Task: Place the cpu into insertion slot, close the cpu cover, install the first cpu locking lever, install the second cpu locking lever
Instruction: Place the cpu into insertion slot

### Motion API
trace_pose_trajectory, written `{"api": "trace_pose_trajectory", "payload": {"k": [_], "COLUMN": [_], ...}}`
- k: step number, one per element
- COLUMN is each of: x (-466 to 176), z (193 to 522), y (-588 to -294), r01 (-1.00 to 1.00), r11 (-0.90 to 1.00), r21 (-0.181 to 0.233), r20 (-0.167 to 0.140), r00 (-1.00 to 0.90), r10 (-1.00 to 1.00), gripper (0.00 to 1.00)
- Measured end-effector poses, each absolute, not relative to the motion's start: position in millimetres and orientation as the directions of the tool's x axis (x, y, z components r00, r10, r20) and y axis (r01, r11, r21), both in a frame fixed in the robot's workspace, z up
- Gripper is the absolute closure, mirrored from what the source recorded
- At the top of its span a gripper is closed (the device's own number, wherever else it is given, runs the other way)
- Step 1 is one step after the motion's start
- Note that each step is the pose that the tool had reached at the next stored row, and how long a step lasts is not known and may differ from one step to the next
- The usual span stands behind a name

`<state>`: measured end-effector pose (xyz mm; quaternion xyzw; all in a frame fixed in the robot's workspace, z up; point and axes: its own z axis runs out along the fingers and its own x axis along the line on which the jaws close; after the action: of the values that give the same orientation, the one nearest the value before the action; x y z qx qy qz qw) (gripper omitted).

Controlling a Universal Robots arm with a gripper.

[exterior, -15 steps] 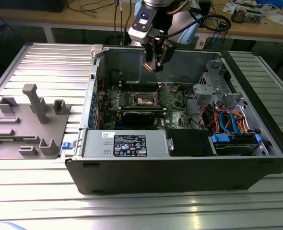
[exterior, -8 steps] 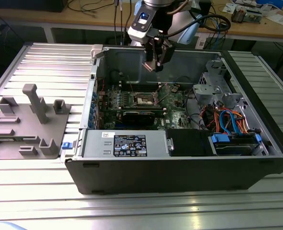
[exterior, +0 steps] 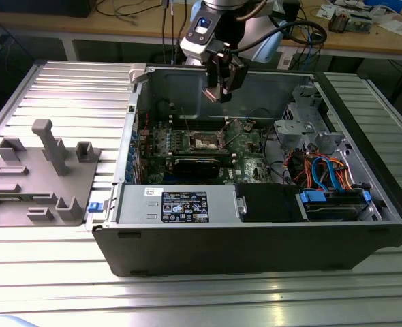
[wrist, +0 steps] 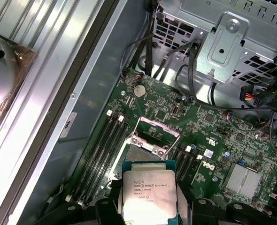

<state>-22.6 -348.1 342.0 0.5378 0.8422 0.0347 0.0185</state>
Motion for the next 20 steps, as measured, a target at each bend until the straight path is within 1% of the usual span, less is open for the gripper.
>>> {"api": "trace_pose_trajectory", "payload": {"k": [20], "x": [-22.6], "z": [342.0], "y": [-348.0], "r01": [0.928], "r11": [0.363], "r21": [0.078], "r20": [0.005], "r00": [-0.365], "r10": [0.931], "gripper": [0.46]}}
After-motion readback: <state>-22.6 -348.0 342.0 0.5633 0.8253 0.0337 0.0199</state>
